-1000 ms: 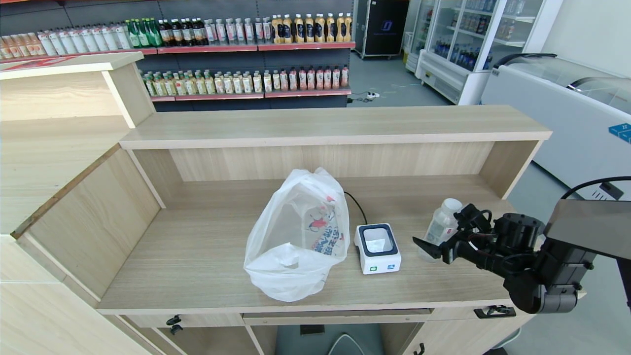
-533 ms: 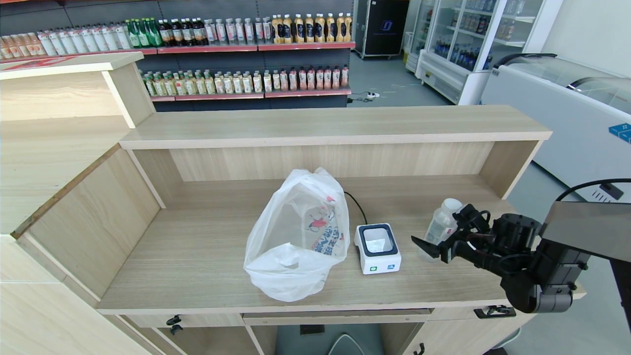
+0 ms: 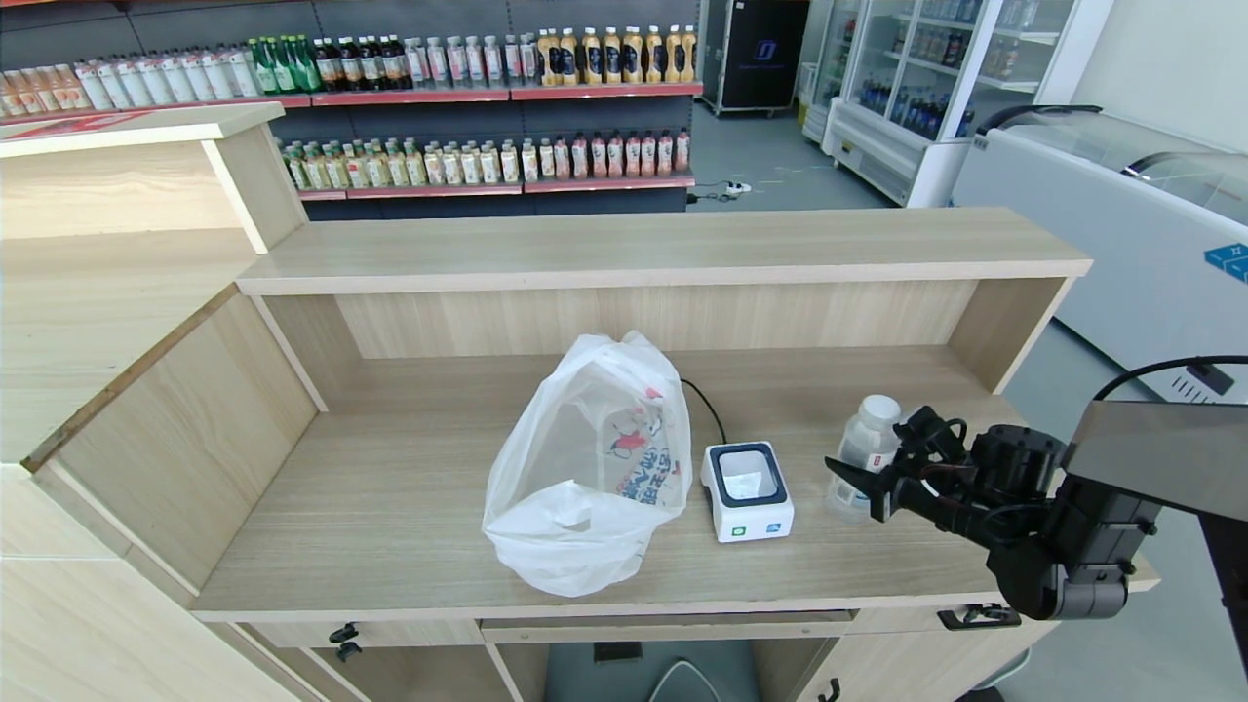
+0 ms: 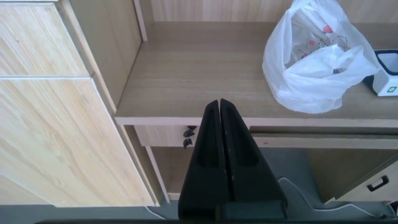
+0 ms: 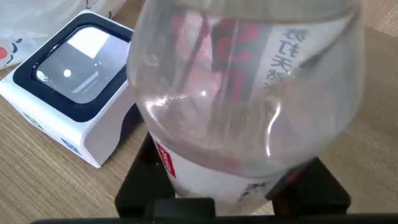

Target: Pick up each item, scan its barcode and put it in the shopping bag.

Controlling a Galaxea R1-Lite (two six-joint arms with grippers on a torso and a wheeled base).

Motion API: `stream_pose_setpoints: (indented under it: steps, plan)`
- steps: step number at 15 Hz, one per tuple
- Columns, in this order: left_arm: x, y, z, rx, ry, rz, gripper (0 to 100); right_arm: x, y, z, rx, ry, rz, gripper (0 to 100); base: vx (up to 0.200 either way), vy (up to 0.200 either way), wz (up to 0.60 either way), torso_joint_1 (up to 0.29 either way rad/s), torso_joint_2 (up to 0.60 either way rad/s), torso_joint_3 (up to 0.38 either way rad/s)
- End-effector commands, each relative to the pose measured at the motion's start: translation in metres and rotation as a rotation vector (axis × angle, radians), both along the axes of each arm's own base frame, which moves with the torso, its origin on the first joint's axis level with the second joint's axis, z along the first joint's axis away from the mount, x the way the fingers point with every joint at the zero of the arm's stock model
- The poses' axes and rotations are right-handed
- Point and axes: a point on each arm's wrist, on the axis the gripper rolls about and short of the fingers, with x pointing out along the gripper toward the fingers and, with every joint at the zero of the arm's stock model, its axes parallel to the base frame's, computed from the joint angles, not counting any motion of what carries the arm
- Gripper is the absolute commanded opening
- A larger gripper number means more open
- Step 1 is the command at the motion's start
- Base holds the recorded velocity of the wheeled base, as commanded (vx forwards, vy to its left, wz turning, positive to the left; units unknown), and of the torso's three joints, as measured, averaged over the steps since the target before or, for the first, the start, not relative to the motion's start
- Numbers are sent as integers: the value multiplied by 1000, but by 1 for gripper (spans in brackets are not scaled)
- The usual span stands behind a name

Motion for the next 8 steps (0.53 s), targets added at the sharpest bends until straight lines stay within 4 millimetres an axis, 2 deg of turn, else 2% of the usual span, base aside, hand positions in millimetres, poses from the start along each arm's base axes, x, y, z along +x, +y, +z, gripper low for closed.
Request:
stream_pose_setpoints:
  steps: [1, 8]
  plan:
    - [0, 0, 0, 1, 0, 1, 0, 0, 0, 0, 0, 0, 0, 0, 0, 0, 0, 0, 0, 0]
    - [0, 0, 0, 1, 0, 1, 0, -1, -3, 4, -2, -1, -20, 0, 0, 0, 0, 0, 0, 0]
